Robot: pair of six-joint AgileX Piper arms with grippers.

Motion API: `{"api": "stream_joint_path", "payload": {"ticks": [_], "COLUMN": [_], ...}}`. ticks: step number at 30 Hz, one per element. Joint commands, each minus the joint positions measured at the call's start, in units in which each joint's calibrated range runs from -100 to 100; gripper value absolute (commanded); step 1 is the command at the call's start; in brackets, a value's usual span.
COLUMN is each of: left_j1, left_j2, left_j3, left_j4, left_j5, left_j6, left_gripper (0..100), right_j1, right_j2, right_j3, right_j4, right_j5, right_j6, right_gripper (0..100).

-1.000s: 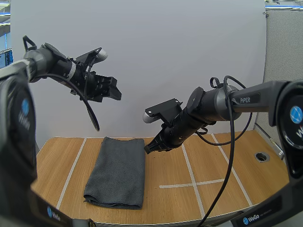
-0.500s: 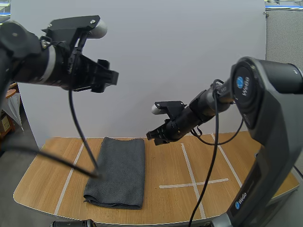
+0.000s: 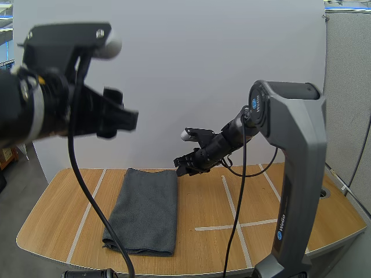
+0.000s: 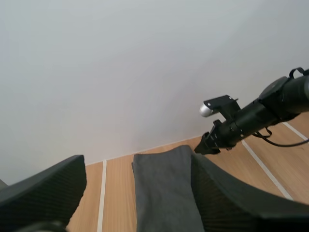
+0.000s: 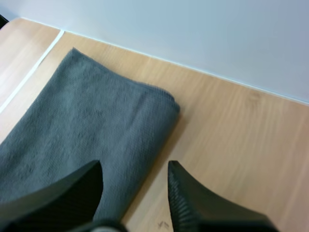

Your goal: Fold the towel

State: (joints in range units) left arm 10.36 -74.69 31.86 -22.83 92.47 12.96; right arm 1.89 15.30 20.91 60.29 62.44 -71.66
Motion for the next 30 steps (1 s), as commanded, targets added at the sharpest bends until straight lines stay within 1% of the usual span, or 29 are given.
{"api": "stream_joint_path", "payload": {"ticks": [1,5,7,8,11,14,18,22,27,30], "left_j1": [-0.08,-0.08,-0.08,-0.01,0.32,0.82,0.82,0.82,0.82,0.82], "left_j2": [-3.9,-5.2,-5.4,-5.4,-5.4,-5.4,-5.4,-5.4,-5.4,-5.4], "left_j3": [8.7,10.6,11.5,11.7,12.4,12.6,12.6,12.6,12.6,12.6], "left_j4": [0.6,1.3,1.4,1.6,1.9,1.7,1.7,1.8,1.8,1.8], "left_j5": [-1.7,-2.4,-2.3,-2.3,-2.1,-1.7,-1.2,-1.1,-0.8,-0.7], "left_j6": [-0.6,-0.6,-0.6,-0.5,-0.2,-0.1,0.2,0.4,1.0,1.0], "left_gripper": [98,98,98,98,98,98,98,98,98,98], "right_j1": [-0.2,-0.1,0.0,0.0,0.2,0.6,1.7,2.6,2.8,2.8], "right_j2": [6.0,9.9,11.8,12.3,13.9,14.5,15.4,16.3,16.6,16.6], "right_j3": [-7.0,-10.7,-12.3,-12.7,-13.7,-13.8,-13.8,-13.8,-14.1,-14.6], "right_j4": [2.0,2.3,3.0,3.1,3.3,3.6,4.3,4.4,6.3,6.3], "right_j5": [4.6,6.4,7.4,7.6,7.6,7.6,6.3,2.3,1.5,1.5], "right_j6": [-1.4,-1.4,-1.4,-1.4,-1.4,-2.8,-3.6,-3.6,-4.4,-4.4], "right_gripper": [81,92,99,100,100,100,100,100,100,100]}}
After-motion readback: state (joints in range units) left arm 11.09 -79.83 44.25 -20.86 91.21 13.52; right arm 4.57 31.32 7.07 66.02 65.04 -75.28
